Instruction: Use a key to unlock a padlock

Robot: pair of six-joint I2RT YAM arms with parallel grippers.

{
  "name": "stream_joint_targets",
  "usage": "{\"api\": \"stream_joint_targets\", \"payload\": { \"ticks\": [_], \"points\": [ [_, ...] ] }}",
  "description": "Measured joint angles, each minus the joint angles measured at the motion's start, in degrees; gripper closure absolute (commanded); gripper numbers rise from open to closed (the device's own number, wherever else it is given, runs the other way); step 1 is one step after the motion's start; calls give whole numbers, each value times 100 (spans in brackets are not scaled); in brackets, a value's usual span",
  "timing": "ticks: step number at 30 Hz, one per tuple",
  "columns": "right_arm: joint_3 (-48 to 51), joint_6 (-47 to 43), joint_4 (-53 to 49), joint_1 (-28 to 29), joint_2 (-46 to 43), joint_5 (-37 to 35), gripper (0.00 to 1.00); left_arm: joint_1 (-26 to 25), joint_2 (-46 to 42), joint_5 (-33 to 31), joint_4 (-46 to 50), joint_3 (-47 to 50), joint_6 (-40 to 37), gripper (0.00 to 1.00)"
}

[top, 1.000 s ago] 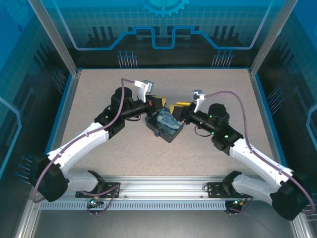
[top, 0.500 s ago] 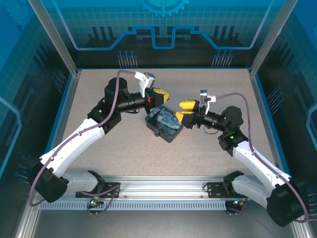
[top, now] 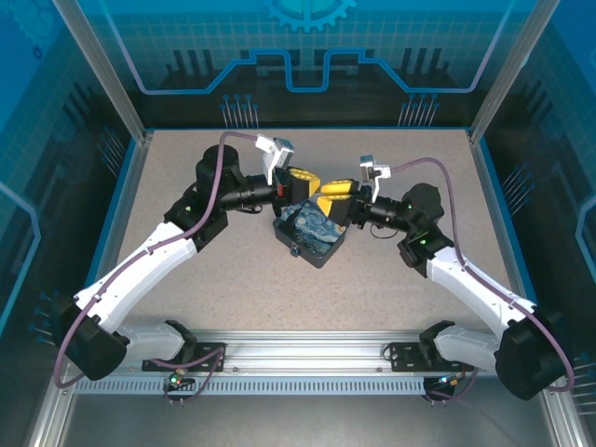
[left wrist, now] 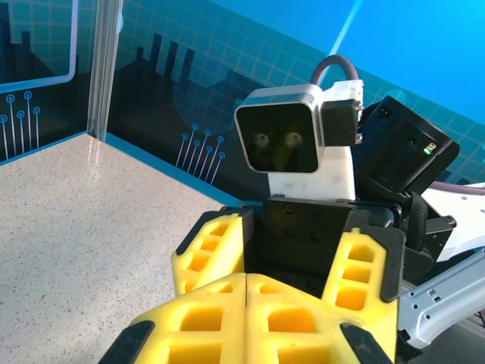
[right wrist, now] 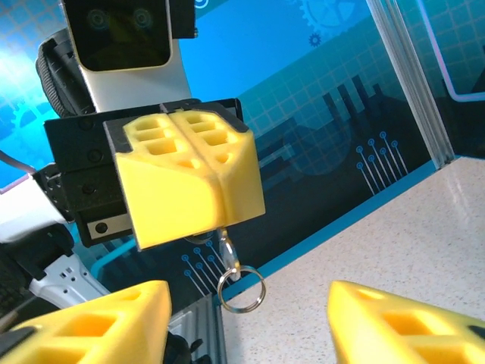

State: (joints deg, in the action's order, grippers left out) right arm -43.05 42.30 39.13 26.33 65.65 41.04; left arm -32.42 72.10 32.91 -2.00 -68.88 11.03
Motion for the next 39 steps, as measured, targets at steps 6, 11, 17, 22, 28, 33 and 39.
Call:
{"api": "stream_joint_targets", "payload": {
  "ticks": [6,11,17,22,28,33,39],
  "points": [
    [-57,-4,35,68,81,-4,59,0,2,2,-2,0,63,100],
    [-111,4,85,79,149,-4,71,0,2,2,-2,0,63,100],
    [-164,17,136,105,188,-9,80,0,7,15,-2,0,66,100],
    [-164,13,181,111,188,-4,94,0,20,35,-2,0,66,100],
    [-164,7,146,111,175,-48,100,7,22,33,-24,0,63,100],
    [-164,-55,28,111,96,-109,100,0,22,15,-24,0,44,66],
    [-162,-382,-638,109,-192,-339,100,33,-7,-264,20,4,55,42]
  ]
}}
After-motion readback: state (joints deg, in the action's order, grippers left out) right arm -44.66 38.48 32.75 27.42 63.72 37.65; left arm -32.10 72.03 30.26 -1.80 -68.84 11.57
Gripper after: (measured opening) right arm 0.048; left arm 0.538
